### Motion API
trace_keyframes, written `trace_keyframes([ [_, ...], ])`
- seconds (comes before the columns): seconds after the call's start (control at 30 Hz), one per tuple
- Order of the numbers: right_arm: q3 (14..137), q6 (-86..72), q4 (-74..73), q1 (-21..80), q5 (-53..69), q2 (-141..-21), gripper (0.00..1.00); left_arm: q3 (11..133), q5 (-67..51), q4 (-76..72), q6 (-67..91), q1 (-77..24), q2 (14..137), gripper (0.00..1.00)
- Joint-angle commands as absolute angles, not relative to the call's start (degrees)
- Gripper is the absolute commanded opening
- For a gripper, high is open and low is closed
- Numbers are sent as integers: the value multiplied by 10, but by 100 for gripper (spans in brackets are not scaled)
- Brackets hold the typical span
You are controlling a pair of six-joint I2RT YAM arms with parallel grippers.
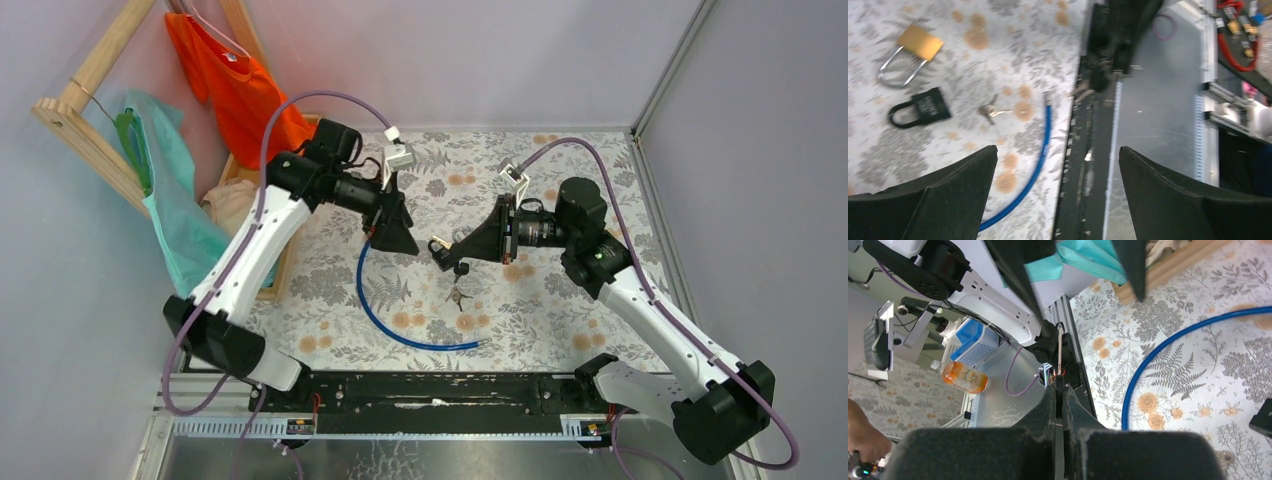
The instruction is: Unlock with the key
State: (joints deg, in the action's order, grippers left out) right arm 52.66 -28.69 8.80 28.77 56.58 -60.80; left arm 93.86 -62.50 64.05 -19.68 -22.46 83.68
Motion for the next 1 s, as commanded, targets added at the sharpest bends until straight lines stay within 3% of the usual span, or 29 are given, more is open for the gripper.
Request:
trace_keyframes([
  [0.0, 540, -282, 45, 287, 526, -593, 0, 940, -498, 625, -301, -218, 919, 97],
  [0.2, 527, -250, -74, 281, 407, -533, 0, 959, -489, 653, -559, -218, 1039, 98],
  [0.33, 539, -239, -181, 277, 288, -496, 0, 1036, -464, 668, -664, -221, 1143, 96],
  [0.57, 532, -258, -290, 276, 160, -451, 0, 1117, -440, 567, -605, -230, 1277, 79],
  [0.8, 526, -262, -284, 276, 155, -463, 0, 1038, -393, 375, -514, -251, 1290, 69],
  [0.97, 520, -261, -266, 275, 168, -475, 0, 989, -335, 320, -515, -267, 1290, 68],
])
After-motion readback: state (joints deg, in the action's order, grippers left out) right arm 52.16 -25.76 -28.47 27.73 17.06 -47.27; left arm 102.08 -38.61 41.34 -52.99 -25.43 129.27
